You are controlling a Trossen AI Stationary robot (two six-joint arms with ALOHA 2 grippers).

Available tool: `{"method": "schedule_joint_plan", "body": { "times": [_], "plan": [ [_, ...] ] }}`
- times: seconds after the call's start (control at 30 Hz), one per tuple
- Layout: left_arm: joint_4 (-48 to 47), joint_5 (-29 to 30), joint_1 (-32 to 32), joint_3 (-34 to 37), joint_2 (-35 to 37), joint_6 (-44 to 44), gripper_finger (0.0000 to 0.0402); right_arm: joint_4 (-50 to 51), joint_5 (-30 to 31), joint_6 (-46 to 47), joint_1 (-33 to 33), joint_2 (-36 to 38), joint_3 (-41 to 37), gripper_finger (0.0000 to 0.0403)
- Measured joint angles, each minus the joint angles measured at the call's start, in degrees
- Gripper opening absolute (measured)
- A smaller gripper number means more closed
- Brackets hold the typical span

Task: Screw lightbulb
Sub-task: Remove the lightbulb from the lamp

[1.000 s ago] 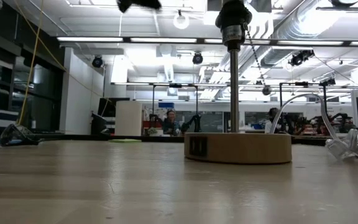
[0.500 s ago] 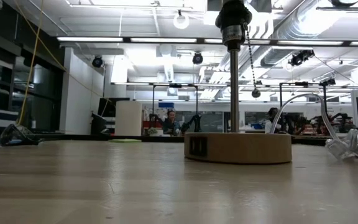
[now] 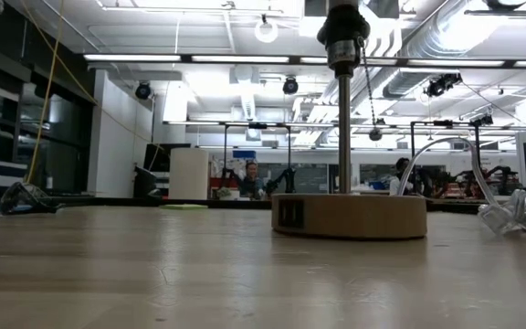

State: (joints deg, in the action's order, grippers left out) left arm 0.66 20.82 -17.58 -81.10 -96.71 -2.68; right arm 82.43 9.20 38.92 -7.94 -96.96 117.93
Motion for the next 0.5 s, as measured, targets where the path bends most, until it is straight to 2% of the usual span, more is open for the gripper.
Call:
{"method": "schedule_joint_plan", "body": {
  "times": [0.2,0.5],
  "plan": [
    [-3.4,-2.1,2.4,-0.1,0.7,1.7,0.0,2.7,3.8,4.5,-3.3,0.1,0.0,0.0],
    [-11.0,1.9,4.6,0.0,2.8,8.5,0.0,7.7,4.0,9.4,-6.0,0.6,0.1,0.0]
  ]
}}
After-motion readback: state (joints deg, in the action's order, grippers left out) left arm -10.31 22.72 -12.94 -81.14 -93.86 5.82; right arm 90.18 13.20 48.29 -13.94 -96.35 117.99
